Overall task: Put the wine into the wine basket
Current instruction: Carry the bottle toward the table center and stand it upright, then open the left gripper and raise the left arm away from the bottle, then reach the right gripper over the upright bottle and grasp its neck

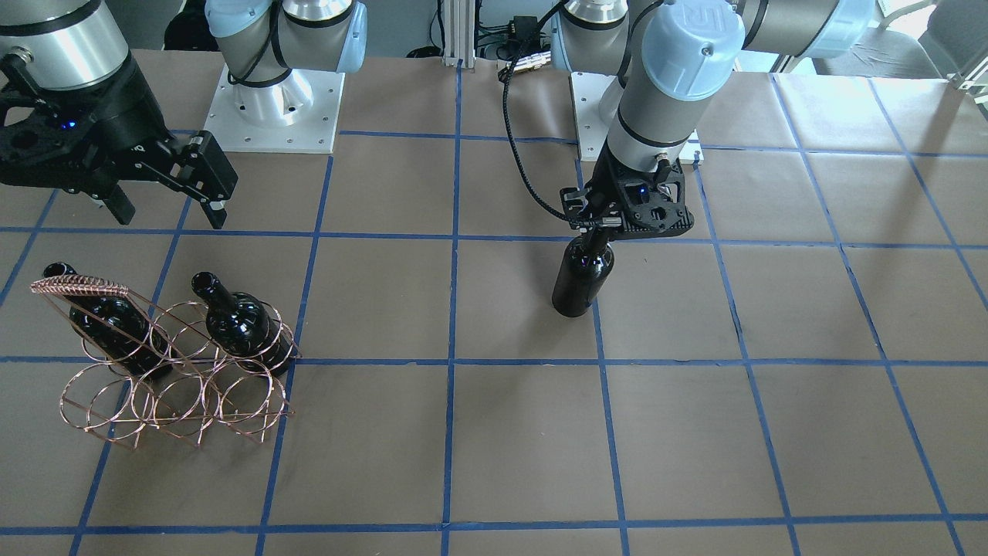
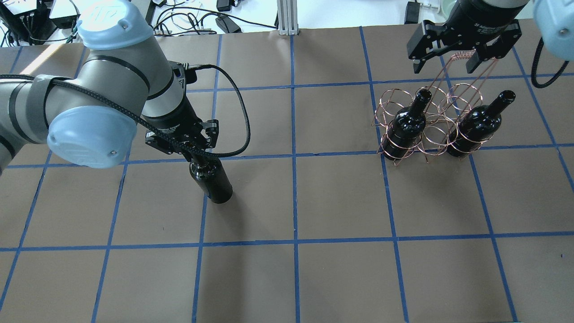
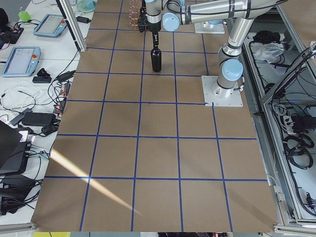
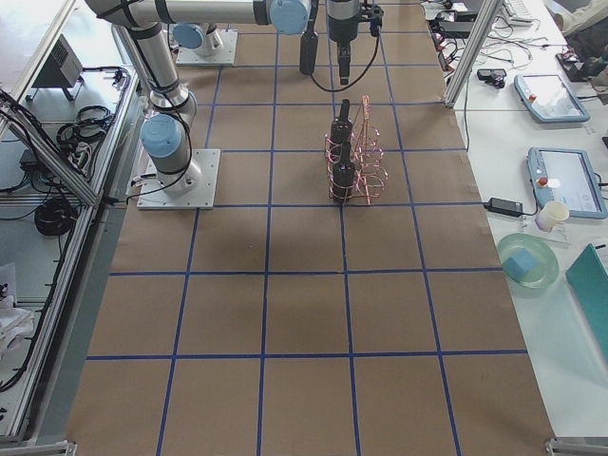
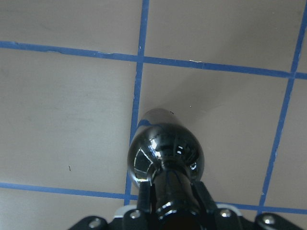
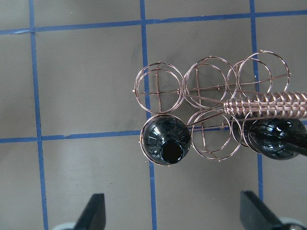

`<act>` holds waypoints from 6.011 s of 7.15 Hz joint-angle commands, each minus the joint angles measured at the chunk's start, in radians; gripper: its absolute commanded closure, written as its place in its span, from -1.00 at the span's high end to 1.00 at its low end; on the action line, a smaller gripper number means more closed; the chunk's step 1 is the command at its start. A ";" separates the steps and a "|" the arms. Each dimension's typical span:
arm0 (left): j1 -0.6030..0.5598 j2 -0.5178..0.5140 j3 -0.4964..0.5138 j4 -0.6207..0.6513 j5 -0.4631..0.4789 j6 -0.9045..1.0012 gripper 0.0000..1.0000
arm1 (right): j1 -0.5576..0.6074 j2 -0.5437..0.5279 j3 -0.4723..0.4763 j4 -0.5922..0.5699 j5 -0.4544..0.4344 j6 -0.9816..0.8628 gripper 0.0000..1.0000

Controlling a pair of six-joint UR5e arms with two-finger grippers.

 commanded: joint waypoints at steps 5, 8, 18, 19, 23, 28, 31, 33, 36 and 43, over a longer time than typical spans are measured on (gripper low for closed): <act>0.008 0.037 0.359 -0.351 0.038 -0.053 1.00 | 0.001 0.000 0.000 0.001 0.000 0.003 0.99; 0.141 0.043 0.413 -0.380 0.023 0.016 1.00 | 0.039 -0.020 0.008 -0.001 0.000 0.012 0.99; 0.558 0.153 0.420 -0.390 0.026 0.307 1.00 | 0.751 0.228 -0.178 -0.028 -0.080 0.930 0.99; 0.558 0.152 0.420 -0.390 0.023 0.310 1.00 | 0.760 0.260 -0.178 -0.089 -0.078 0.963 0.99; 0.558 0.153 0.419 -0.390 0.023 0.310 1.00 | 0.777 0.343 -0.187 -0.212 -0.089 1.003 0.98; 0.557 0.153 0.419 -0.390 0.023 0.310 1.00 | 0.800 0.380 -0.187 -0.269 -0.141 0.986 0.95; 0.557 0.153 0.416 -0.390 0.023 0.312 1.00 | 0.800 0.426 -0.184 -0.327 -0.144 0.994 0.86; 0.557 0.153 0.414 -0.388 0.021 0.312 1.00 | 0.800 0.431 -0.173 -0.330 -0.143 0.983 0.61; 0.557 0.153 0.414 -0.390 0.023 0.312 1.00 | 0.799 0.438 -0.169 -0.329 -0.135 0.974 0.42; 0.557 0.158 0.411 -0.390 0.023 0.312 1.00 | 0.799 0.439 -0.163 -0.326 -0.083 0.974 -0.28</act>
